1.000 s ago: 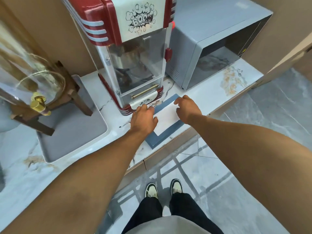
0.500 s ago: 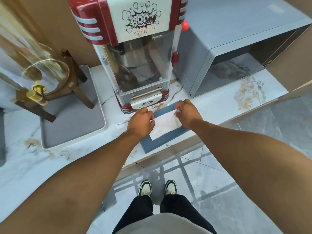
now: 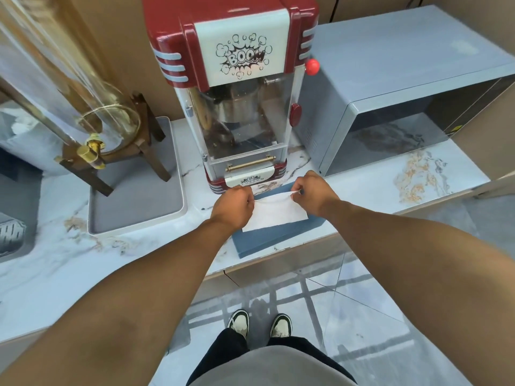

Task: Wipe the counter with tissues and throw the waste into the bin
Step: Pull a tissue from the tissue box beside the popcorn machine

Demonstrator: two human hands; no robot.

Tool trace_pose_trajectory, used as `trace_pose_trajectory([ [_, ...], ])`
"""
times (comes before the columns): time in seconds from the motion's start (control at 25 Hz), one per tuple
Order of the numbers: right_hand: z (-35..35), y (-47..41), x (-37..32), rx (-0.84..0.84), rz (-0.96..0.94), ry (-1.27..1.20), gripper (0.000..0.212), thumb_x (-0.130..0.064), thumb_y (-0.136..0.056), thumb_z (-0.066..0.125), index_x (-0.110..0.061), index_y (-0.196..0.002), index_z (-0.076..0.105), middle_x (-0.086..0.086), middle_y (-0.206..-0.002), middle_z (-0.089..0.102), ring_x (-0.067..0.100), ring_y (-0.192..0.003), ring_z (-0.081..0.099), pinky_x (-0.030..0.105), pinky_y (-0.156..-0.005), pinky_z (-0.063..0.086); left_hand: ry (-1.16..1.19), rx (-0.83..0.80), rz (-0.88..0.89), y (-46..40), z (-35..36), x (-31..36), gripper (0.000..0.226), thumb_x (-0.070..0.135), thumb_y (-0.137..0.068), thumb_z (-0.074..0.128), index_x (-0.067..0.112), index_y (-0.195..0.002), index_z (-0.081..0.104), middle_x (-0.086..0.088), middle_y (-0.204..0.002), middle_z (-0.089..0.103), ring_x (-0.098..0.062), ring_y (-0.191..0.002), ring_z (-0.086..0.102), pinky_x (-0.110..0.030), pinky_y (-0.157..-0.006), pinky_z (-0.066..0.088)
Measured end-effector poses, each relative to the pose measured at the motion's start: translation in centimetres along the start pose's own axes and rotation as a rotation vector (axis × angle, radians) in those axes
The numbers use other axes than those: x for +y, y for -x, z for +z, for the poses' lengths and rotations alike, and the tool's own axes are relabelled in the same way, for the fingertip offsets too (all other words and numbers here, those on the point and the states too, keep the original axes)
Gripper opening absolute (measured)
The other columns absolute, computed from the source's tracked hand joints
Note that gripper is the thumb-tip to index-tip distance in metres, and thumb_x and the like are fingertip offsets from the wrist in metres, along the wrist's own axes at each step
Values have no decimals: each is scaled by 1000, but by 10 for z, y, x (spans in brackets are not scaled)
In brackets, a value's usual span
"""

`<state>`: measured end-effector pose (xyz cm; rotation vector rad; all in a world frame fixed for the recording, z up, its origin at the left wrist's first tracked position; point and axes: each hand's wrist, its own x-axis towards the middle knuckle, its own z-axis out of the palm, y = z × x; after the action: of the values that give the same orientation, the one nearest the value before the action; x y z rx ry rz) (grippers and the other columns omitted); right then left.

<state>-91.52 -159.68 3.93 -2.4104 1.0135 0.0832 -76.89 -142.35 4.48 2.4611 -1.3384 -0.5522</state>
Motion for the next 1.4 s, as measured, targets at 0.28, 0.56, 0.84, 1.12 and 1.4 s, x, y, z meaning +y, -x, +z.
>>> trace_pose_trajectory([
  [0.28, 8, -5, -53, -64, -86, -68, 4, -27, -85, 58, -28, -82, 59, 1, -87, 68, 21, -79, 65, 26, -65, 52, -25, 122, -190, 36, -31, -16, 15, 16, -98, 45, 13, -98, 59, -15, -98, 69, -37, -88, 63, -40, -78, 54],
  [0.56, 50, 10, -124, -151, -331, -71, 8, -22, -87, 62, -29, -84, 60, -1, -79, 63, 24, -75, 65, 29, -69, 53, -39, 225, -386, 114, -59, -76, 16, 11, -96, 51, 13, -103, 65, -17, -105, 70, -39, -95, 63, -43, -84, 55],
  [0.84, 95, 51, -216, -206, -439, -18, 6, -22, -87, 60, -27, -83, 62, 0, -76, 68, 19, -65, 68, 24, -63, 50, 61, 308, -495, 209, -72, -139, 21, 6, -92, 51, 11, -106, 65, -14, -110, 70, -35, -100, 62, -38, -85, 52],
  [1.12, 163, 124, -314, -235, -511, -2, 5, -20, -89, 60, -21, -89, 65, 7, -96, 70, 28, -86, 68, 32, -78, 54, 124, 373, -573, 327, -83, -216, 25, 2, -91, 51, 8, -109, 67, -16, -116, 69, -35, -110, 61, -40, -90, 51],
  [1.4, 234, 190, -425, -211, -633, 100, 13, -24, -89, 54, -24, -98, 64, 5, -115, 66, 26, -105, 59, 35, -88, 51, 139, 422, -682, 431, -95, -296, 27, 1, -88, 50, 9, -108, 66, -15, -115, 68, -35, -107, 61, -36, -86, 51],
])
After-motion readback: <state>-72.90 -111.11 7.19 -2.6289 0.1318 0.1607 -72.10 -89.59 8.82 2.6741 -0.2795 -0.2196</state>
